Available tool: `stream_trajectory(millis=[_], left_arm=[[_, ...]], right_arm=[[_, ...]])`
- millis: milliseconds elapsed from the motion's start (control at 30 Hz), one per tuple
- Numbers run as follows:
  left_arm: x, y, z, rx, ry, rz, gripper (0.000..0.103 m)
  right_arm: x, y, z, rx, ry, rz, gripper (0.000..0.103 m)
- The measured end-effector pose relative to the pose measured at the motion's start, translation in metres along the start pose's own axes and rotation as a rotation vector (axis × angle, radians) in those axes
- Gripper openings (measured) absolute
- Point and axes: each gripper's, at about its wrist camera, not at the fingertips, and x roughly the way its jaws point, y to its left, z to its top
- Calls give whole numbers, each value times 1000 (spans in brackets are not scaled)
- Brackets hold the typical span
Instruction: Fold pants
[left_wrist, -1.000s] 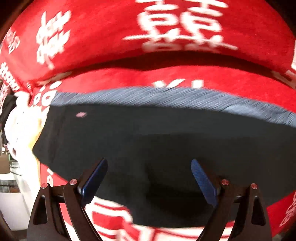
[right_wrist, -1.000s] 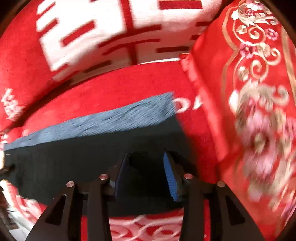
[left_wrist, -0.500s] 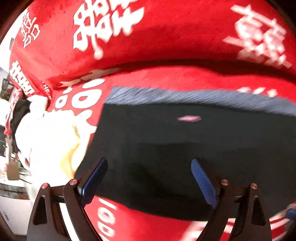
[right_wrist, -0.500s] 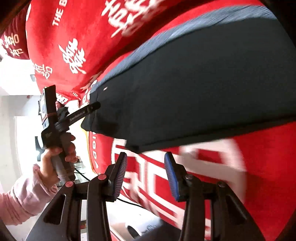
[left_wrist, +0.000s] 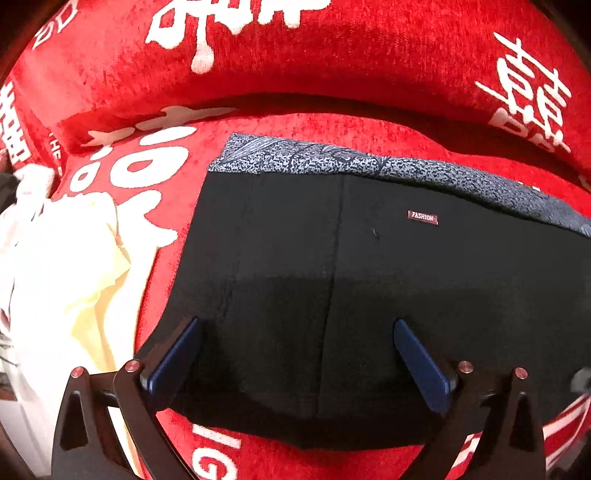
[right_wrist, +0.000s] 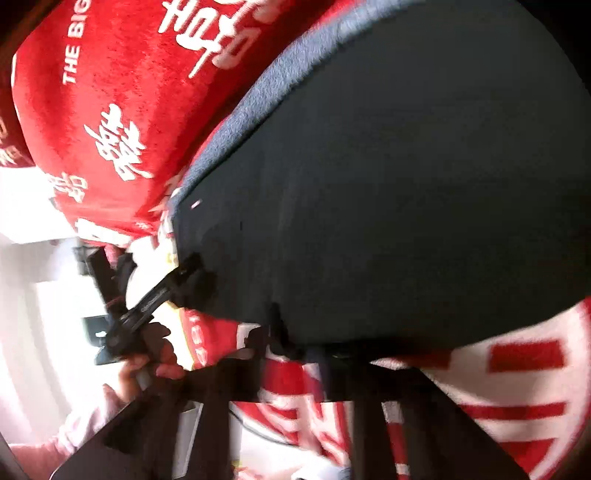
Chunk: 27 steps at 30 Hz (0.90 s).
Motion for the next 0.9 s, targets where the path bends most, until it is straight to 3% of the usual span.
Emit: stream_trajectory(millis=[133,267,367,467,567,633,700,800,867,900], left_arm=[[3,7,-5,32,-14,-26,103],[1,4,-6,44,-11,-8,103],[-8,-4,-6,49,27,37,103],[-37,-33,-11,80,1,-7,103],[-52,-73,-13,116,-24,-85,103],[-49,-108,-13,131,-16,-143,103],[-40,-140,-15,139,6,-169,103],[-19,-174,-35,208,75,-115,103],[-25,-171,-47,176,24,-102,103],[-25,-170,-50,172,45,-104,103]], right_arm=[[-14,17,-14,-61,-50,-27,9],[5,-5,-25,-11,-4,-84,9],[3,0,-25,-32,39,-102,10],[-22,4,-28,-108,82,-200,14],[-58,18,-15,-252,1,-312,18],[-69,24,3,-299,-48,-371,26],[-71,23,22,-334,-79,-429,27],[-59,10,38,-361,-61,-547,26],[-62,-1,33,-343,-89,-516,26],[-64,-3,28,-354,-98,-516,26]])
